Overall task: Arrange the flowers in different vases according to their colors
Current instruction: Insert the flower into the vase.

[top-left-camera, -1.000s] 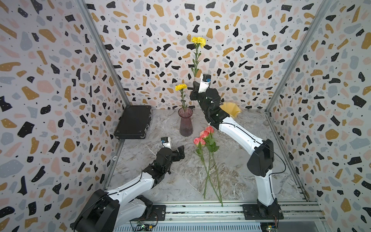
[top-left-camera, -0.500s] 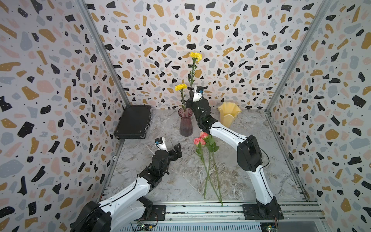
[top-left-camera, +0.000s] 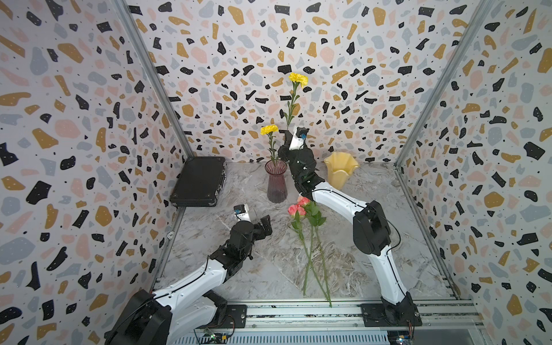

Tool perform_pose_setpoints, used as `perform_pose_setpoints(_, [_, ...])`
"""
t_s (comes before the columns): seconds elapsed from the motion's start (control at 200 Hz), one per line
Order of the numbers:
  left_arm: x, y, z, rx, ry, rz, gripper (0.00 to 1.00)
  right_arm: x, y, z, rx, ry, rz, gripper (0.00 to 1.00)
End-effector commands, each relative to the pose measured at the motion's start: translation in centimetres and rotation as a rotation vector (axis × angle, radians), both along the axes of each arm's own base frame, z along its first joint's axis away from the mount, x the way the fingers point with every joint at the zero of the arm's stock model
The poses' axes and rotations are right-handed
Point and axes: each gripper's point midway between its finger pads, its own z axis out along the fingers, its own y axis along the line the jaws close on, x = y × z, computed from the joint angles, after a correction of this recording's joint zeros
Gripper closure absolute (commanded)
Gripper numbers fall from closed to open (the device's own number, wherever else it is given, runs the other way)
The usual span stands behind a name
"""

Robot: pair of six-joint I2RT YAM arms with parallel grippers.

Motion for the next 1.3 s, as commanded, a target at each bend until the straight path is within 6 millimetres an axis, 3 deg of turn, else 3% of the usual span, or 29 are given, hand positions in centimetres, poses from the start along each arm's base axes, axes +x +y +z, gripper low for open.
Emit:
perform_pose_setpoints(0.0, [0.6, -0.9, 1.9, -0.034, -0.035, -0.024, 0.0, -2.0, -1.7, 5.6, 0.076, -0.108, -0.01, 1.0])
perform_pose_setpoints(0.17, [0.3, -0.3, 2.2, -0.041, -0.061, -0.003, 0.01, -1.7, -1.1, 5.1, 0.076, -0.114, 0.004, 1.0])
perform_pose_setpoints(0.426, [0.3, -0.2, 2.2, -0.044, -0.061, 0.003, 0.01, -1.8, -0.8, 6.2, 0.066, -0.13, 0.013, 1.0])
perform_pose_setpoints(0.766, [0.3, -0.2, 2.5, -0.037, -0.064, -0.001, 0.01, -1.6, 1.0, -0.7, 0.019, -0.058, -0.013, 1.0])
perform_pose_setpoints(1.006, [0.3, -0.1, 2.5, -0.035, -0.063, 0.008, 0.0, -2.4, 1.5, -1.6, 0.01, -0.057, -0.033, 1.0])
perform_pose_setpoints(1.086, [0.4, -0.1, 2.5, -0.034, -0.059, 0.009, 0.01, -2.7, 1.3, -1.3, 0.012, -0.052, -0.032, 0.79])
perform_pose_setpoints(1.182, [0.4, -0.2, 2.5, -0.035, -0.055, 0.007, 0.0, -3.3, 0.6, -1.0, 0.018, -0.04, -0.048, 0.62])
perform_pose_setpoints(1.297, [0.4, -0.1, 2.4, -0.036, -0.048, 0.016, 0.01, -4.3, 0.0, -0.8, 0.006, -0.017, -0.057, 0.59])
